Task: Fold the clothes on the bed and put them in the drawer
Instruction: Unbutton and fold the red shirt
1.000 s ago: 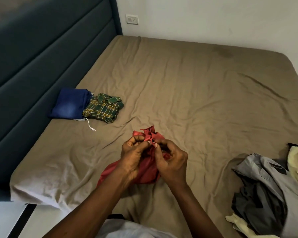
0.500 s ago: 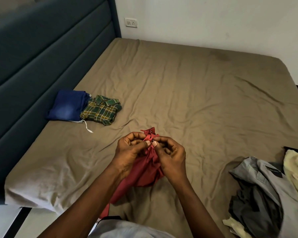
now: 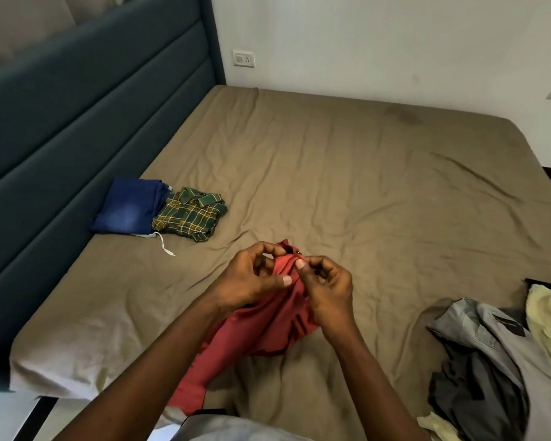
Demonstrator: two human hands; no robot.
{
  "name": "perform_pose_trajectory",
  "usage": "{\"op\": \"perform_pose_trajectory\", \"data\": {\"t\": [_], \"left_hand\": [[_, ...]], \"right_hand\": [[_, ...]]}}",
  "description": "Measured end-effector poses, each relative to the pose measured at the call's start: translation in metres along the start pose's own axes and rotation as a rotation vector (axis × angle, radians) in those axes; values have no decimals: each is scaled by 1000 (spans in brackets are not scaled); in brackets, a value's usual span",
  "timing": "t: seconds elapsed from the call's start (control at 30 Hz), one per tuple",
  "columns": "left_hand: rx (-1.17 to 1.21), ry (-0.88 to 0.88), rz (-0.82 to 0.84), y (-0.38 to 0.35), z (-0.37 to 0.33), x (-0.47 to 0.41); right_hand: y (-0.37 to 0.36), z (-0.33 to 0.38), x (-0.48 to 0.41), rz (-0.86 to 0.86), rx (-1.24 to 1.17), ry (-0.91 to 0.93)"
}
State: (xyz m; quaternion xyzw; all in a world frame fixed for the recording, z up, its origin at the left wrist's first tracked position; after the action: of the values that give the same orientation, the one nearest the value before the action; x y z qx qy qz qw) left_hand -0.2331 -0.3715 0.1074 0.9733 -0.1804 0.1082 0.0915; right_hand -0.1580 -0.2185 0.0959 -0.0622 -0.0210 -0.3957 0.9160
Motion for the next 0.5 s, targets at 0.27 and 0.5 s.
{"op": "perform_pose_trajectory", "data": {"t": [0.27,0.5], "left_hand": [[-345,-465,-511,24,-33,22],[-25,-133,-93,-12,21,4]], "right_hand": [[-8,-4,-19,69,-125,-304],[-28,1,1,201,-353,-501]]}}
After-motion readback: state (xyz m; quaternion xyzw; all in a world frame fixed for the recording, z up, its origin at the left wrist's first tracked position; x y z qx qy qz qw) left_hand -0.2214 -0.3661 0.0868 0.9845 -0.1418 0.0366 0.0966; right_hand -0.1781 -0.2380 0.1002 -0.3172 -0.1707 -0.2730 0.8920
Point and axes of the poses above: each hand's wrist, its own x-axis away from the middle knuckle, its own y-axis out of the back of the hand, z = x × y, the point moved 10 cm from there along -x, towards the middle knuckle, and after that the axes turned 15 degrees about -z, right-handed, at the moved point
